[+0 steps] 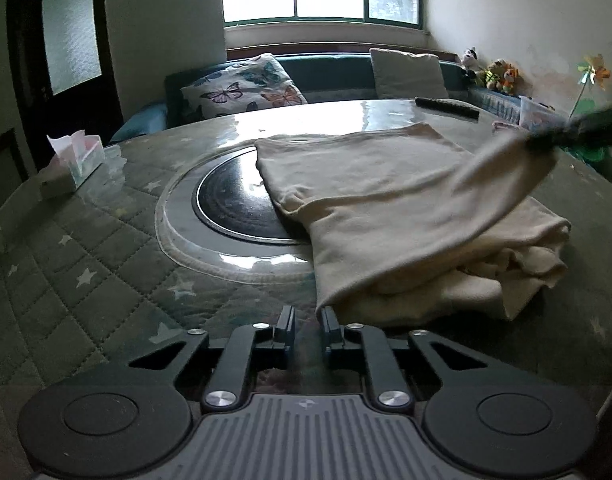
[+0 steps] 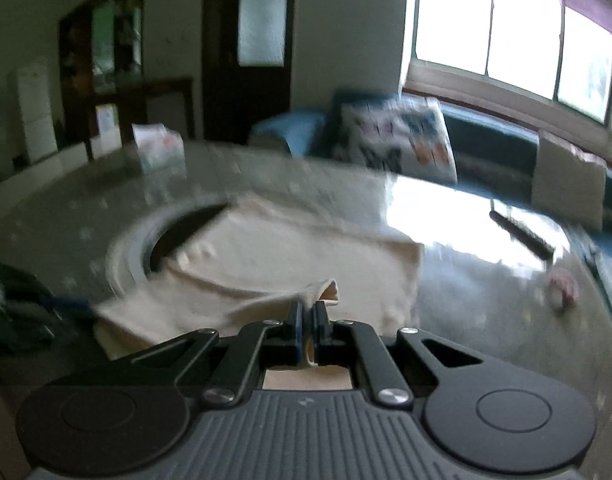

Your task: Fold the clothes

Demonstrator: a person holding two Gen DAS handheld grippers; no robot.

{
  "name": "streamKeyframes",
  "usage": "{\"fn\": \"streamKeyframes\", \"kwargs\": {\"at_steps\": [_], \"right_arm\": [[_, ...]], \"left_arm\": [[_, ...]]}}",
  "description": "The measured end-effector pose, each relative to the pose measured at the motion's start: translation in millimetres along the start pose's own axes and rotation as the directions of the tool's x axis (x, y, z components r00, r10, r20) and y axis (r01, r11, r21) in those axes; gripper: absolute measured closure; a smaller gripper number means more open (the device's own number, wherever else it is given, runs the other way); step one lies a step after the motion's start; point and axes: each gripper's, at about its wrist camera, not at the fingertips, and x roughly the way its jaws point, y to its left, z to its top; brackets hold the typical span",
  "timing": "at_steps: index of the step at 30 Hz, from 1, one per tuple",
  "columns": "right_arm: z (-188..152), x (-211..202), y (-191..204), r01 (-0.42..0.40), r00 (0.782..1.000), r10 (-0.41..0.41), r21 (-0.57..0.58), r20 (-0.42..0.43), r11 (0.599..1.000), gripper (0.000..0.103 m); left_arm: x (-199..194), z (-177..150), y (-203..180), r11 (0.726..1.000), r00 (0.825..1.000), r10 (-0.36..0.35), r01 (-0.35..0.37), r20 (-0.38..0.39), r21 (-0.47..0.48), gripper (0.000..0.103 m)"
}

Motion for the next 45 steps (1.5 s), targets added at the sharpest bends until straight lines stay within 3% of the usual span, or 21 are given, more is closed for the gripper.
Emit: {"fn": "streamKeyframes", "kwargs": {"at_steps": [5,13,18,24,30,35,45], "right_arm": [[-30,23,-13,0.034,0.991,-0.027,0.051,-0.134,0.998,0.097],[-15,19,-15,-0.009,0.998,0.013,0.086,-0.054,0.996,0.095],[-10,43,-8,-0.043,0.997,0.048,0.069,-0.062,0.997,0.096],[-14,60,-13,-0.039,0.995,0.048,0.092,-0.088,0.995,0.096],[-22,63,-19,-0.039,0.994,0.049,0.102,-0.1,0.994,0.097],[-24,55,-24,-0.026,0.995,0.036,0.098,-0.098,0.995,0.097],[-34,28,-6,-0.081,0.991,0.081,0.011,-0.104,0.997,0.096]], "left_arm": [[-7,1,5,1.0,1.0,-0.005,0.005,0.0,0.008,0.086],[-19,28,13,1.0,0.997,0.003,-0.003,0.08,0.001,0.084],[2,54,3,0.999,0.994,-0.031,0.032,0.109,-0.005,0.084],[43,75,-10,0.997,0.994,-0.079,0.079,0.074,0.004,0.085],[74,69,-15,0.998,0.998,-0.057,0.057,0.003,0.039,0.085],[73,66,-10,0.999,0.999,-0.043,0.043,-0.002,0.031,0.085],[42,56,-46,0.979,0.99,-0.135,0.128,0.032,0.156,0.083]]}}
